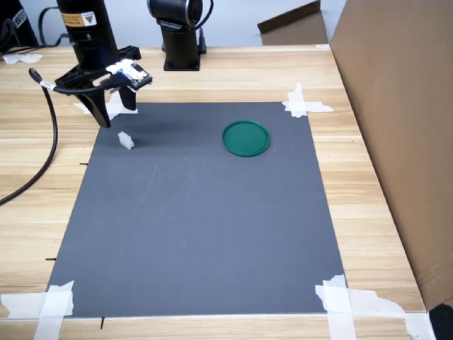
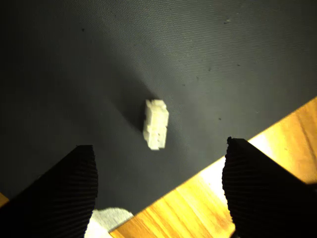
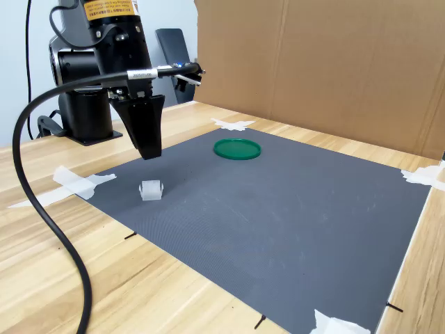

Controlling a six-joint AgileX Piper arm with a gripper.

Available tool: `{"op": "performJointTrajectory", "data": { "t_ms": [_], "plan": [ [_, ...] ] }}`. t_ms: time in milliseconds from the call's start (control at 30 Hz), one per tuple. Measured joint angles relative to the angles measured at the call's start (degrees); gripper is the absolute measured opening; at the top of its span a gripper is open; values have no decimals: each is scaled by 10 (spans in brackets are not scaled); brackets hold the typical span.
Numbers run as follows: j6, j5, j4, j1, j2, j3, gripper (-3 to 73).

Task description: Grasp a white terminal and put it in the green lid.

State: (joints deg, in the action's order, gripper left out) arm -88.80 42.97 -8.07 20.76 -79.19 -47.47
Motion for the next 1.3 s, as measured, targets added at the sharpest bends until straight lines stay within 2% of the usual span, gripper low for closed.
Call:
{"op": "performJointTrajectory", "data": {
  "t_ms": [67, 300, 333, 500, 633, 733, 933, 1067, 1300],
  "plan": [
    [8, -18, -9, -1, -11, 15, 618],
    [86, -36, -5, -2, -42, 17, 618],
    [114, -36, 4, -2, -62, 17, 618],
    [145, -52, 44, -31, -87, 14, 618],
    [147, -59, 55, -33, -90, 10, 618],
    [145, -61, 81, -33, -97, 9, 616],
    [128, -58, 74, -33, -103, 4, 616],
    [114, -58, 54, -33, -108, 3, 612],
    [116, -60, 50, -33, -134, 2, 608]
  ]
}}
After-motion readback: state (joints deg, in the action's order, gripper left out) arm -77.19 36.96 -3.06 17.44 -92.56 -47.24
